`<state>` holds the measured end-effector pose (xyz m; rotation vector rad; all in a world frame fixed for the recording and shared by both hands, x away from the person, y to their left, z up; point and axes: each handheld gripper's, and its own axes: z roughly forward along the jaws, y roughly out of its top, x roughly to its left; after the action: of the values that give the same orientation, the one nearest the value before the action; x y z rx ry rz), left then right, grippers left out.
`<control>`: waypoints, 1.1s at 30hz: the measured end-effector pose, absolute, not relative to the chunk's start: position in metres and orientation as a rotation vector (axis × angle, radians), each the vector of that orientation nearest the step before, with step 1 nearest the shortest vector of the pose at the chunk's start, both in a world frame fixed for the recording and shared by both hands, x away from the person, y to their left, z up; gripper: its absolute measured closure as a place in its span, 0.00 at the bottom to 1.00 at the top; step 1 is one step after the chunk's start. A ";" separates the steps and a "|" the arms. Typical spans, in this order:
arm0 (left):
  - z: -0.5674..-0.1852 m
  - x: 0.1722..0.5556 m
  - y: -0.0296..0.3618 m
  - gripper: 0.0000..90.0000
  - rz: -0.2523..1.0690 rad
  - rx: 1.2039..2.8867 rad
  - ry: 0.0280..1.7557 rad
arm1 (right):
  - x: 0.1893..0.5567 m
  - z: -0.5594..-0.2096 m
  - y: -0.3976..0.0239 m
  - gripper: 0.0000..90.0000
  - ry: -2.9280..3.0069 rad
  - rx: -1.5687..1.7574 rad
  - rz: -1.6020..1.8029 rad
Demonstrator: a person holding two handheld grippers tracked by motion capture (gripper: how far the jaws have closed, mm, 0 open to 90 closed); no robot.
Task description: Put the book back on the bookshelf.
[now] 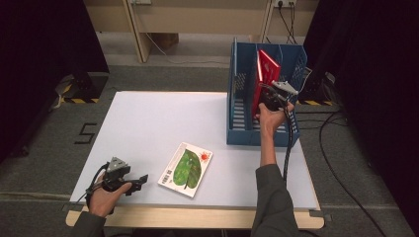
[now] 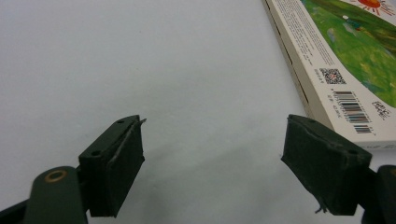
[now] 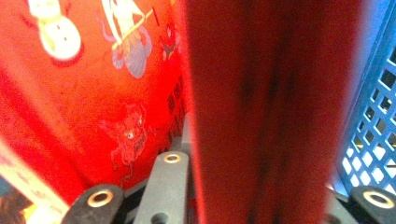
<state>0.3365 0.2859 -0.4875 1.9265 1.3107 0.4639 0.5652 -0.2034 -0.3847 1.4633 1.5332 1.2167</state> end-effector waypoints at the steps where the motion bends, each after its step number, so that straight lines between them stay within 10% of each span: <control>1: -0.488 0.337 0.286 0.22 0.460 1.922 1.314 | 0.565 -0.383 -0.202 0.85 1.552 1.479 1.202; 33: -0.487 0.336 0.283 0.22 0.469 1.940 1.311 | 0.520 -0.384 -0.207 0.76 1.693 1.431 1.203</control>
<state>0.3356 0.2825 -0.4872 1.9403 1.3113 0.4686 0.5201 -0.2067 -0.3840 1.4307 1.6927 1.2033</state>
